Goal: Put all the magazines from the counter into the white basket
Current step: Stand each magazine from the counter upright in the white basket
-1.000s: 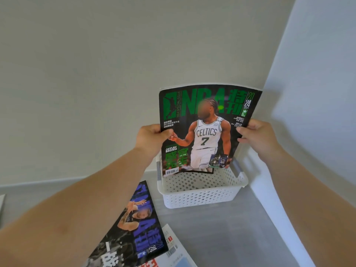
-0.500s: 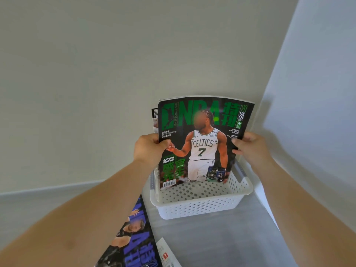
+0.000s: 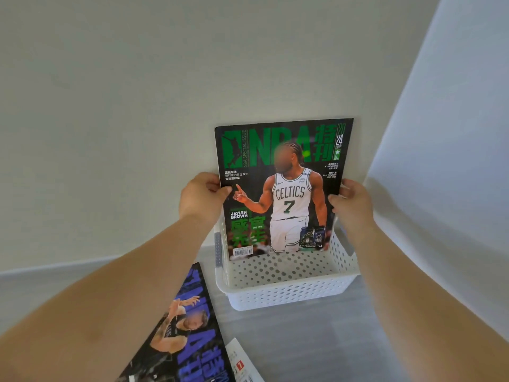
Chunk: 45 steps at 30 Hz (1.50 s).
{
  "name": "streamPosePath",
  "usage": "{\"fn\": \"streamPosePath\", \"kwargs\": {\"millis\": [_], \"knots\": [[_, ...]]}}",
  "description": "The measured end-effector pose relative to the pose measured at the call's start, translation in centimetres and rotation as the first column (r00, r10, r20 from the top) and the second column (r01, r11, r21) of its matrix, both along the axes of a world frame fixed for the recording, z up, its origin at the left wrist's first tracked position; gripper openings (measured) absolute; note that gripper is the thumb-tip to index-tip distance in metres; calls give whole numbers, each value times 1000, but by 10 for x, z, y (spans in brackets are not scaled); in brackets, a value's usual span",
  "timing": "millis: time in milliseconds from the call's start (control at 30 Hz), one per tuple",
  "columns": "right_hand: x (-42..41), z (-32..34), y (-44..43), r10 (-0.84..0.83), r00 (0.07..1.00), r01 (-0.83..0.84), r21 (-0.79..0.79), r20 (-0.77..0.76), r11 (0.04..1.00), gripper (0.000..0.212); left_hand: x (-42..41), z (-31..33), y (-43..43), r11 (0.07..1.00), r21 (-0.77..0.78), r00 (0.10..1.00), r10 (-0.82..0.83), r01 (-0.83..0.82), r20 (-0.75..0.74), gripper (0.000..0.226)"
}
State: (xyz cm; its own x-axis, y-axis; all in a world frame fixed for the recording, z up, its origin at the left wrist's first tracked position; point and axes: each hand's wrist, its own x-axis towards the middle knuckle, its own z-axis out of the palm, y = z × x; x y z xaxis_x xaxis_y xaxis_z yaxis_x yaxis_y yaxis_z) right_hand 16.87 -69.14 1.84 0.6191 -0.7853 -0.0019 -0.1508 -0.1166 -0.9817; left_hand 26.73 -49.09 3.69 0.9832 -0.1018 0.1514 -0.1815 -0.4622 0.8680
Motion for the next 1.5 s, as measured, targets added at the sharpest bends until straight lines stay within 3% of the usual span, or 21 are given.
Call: {"fn": "streamPosePath", "kwargs": {"millis": [67, 300, 467, 633, 733, 800, 867, 933, 1033, 1167, 1267, 1500], "knots": [[1, -2, 3, 41, 999, -41, -10, -25, 999, 24, 2, -1, 0, 999, 40, 1000, 0, -1, 21, 15], [-4, -3, 5, 49, 998, -50, -45, -35, 998, 25, -2, 1, 3, 999, 55, 1000, 1, -2, 11, 22], [-23, 1, 15, -173, 984, 165, -143, -45, 976, 47, -19, 0, 23, 996, 83, 1000, -29, 30, -10, 27], [-70, 0, 60, -252, 968, 247, -277, 16, 929, 45, -53, -16, 85, 977, 192, 993, -72, 89, -96, 17], [-104, -11, 119, -152, 986, 167, -346, 69, 923, 44, -79, -35, 140, 956, 267, 977, -70, 123, -203, 16], [-125, -25, 164, -39, 999, 41, -400, 12, 916, 44, -97, -50, 180, 941, 325, 966, -12, 98, -259, 16], [-141, -43, 207, 122, 979, -184, -450, -164, 874, 43, -114, -64, 217, 932, 357, 958, 45, 62, -284, 18], [-151, -63, 241, 250, 882, -431, -468, -400, 772, 46, -127, -75, 248, 919, 393, 950, 92, 35, -299, 23], [-153, -87, 275, 318, 743, -605, -389, -589, 694, 54, -138, -84, 280, 881, 472, 941, 136, 28, -310, 29], [-159, -108, 297, 263, 642, -684, -384, -720, 621, 56, -132, -86, 303, 850, 522, 953, 96, 72, -288, 31], [-163, -117, 299, 214, 663, -678, -455, -717, 577, 57, -115, -85, 307, 846, 514, 953, 22, 143, -302, 35], [-164, -119, 303, 207, 723, -636, -519, -659, 571, 54, -57, -90, 290, 659, 681, 939, -125, 320, -320, 58]]}}
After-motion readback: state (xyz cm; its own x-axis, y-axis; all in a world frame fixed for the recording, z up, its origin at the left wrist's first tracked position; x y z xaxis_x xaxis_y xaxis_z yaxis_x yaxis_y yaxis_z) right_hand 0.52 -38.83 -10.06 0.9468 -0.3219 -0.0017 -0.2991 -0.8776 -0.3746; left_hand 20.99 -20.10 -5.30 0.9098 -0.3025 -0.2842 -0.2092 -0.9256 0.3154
